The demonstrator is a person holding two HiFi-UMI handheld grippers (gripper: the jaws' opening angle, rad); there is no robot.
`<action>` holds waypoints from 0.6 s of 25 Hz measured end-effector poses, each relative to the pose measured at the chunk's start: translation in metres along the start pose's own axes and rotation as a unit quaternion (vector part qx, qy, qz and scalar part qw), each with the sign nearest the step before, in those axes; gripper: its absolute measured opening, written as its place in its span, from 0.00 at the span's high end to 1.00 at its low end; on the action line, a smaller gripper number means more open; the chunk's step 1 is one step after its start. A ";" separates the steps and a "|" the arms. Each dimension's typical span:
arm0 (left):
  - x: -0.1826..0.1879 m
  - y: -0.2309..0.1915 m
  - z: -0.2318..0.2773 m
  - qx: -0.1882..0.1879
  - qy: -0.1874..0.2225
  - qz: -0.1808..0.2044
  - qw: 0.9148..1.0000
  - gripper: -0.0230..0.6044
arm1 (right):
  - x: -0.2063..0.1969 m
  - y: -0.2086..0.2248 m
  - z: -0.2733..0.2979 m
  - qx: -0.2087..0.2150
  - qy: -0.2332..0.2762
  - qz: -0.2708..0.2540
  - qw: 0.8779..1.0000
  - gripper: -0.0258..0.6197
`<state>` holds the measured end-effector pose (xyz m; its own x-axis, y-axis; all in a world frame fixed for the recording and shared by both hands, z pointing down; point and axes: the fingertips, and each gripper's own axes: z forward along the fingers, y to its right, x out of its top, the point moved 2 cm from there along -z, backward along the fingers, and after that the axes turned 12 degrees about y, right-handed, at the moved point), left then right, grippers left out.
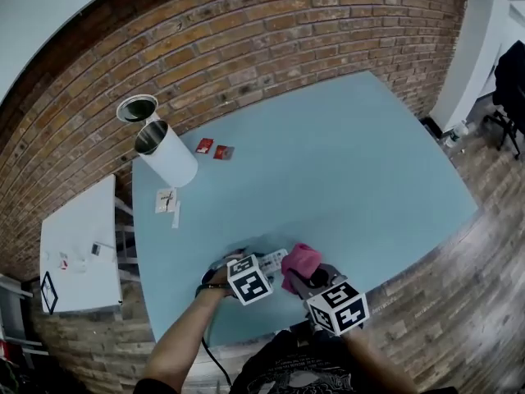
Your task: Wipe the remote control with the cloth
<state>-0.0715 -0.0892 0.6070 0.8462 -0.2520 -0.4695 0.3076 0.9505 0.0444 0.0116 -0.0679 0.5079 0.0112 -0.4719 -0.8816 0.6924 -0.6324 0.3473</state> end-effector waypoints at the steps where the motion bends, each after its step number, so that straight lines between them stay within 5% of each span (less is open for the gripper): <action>1: -0.001 -0.001 0.001 -0.012 -0.009 0.008 1.000 0.49 | 0.001 0.000 0.001 -0.003 0.002 0.001 1.000 0.86; 10: -0.002 -0.001 0.013 -0.087 -0.079 0.031 0.993 0.49 | 0.001 0.005 0.004 -0.030 0.006 0.008 1.000 0.86; 15: 0.000 -0.001 0.015 -0.092 -0.126 0.032 0.987 0.51 | 0.005 0.010 0.005 -0.038 0.013 0.009 0.999 0.86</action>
<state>-0.0650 -0.0927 0.6199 0.9500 -0.2046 -0.2359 0.1843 0.9772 -0.1055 0.0148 -0.0794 0.5082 0.0419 -0.4654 -0.8841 0.7445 -0.5756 0.3383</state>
